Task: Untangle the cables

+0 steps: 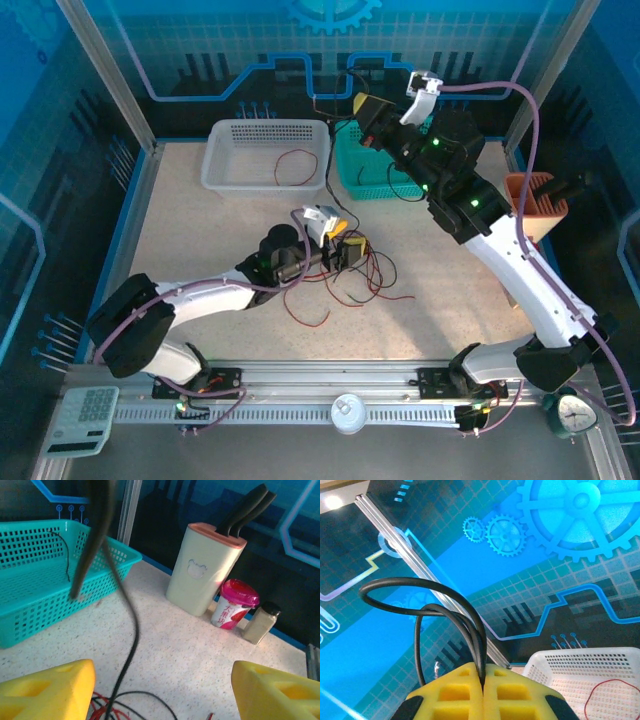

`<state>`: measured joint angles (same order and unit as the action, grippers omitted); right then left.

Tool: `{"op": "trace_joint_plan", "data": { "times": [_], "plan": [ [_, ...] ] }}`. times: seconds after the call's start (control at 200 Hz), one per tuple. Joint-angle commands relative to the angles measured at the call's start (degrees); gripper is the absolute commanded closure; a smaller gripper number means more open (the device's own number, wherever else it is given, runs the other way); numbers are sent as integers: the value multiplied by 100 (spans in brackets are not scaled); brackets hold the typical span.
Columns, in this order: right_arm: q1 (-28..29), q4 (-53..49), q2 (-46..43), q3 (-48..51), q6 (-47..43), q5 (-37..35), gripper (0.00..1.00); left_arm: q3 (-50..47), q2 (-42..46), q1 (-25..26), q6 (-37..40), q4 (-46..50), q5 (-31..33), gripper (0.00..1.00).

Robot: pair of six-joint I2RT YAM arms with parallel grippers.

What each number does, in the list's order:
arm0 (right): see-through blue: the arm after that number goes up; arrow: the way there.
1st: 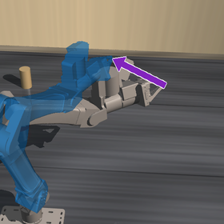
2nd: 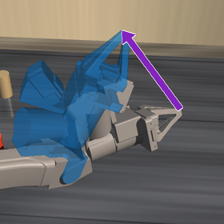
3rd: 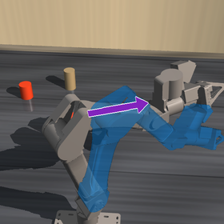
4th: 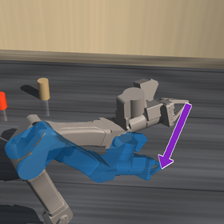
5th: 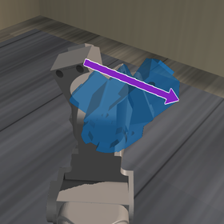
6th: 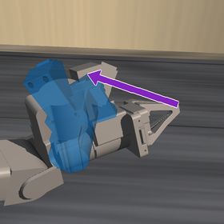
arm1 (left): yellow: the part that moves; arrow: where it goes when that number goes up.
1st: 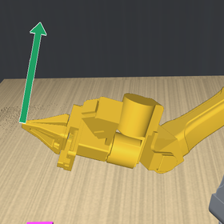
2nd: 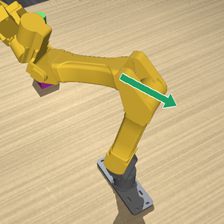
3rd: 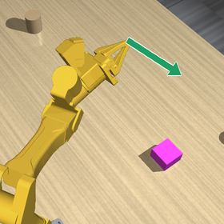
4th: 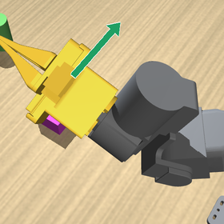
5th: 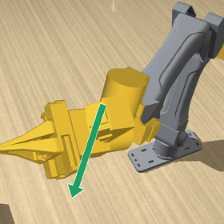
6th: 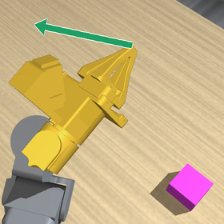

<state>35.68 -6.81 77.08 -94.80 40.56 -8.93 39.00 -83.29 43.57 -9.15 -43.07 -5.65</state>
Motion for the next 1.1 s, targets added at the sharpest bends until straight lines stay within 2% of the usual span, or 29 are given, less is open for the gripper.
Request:
{"op": "trace_joint_plan", "data": {
  "times": [0.0,0.325,0.675,0.785,0.9,1.035,1.095],
  "plan": [
    [70,24,-178,-259,153,268,100,-309,150,-130,645,-612,-224,25],
    [184,253,-341,-84,433,528,100,-243,236,-224,639,-573,-529,27],
    [334,356,-335,3,480,542,100,31,-77,-231,209,-825,-708,41],
    [347,365,-348,31,480,519,100,115,-144,-227,92,-845,-751,51],
    [344,365,-366,49,455,469,100,173,-166,-229,27,-744,-806,70],
    [350,407,-381,84,460,434,100,178,-162,-232,15,-657,-848,86],
    [350,407,-389,89,454,414,100,178,-163,-234,-7,-619,-858,87]
  ]
}}
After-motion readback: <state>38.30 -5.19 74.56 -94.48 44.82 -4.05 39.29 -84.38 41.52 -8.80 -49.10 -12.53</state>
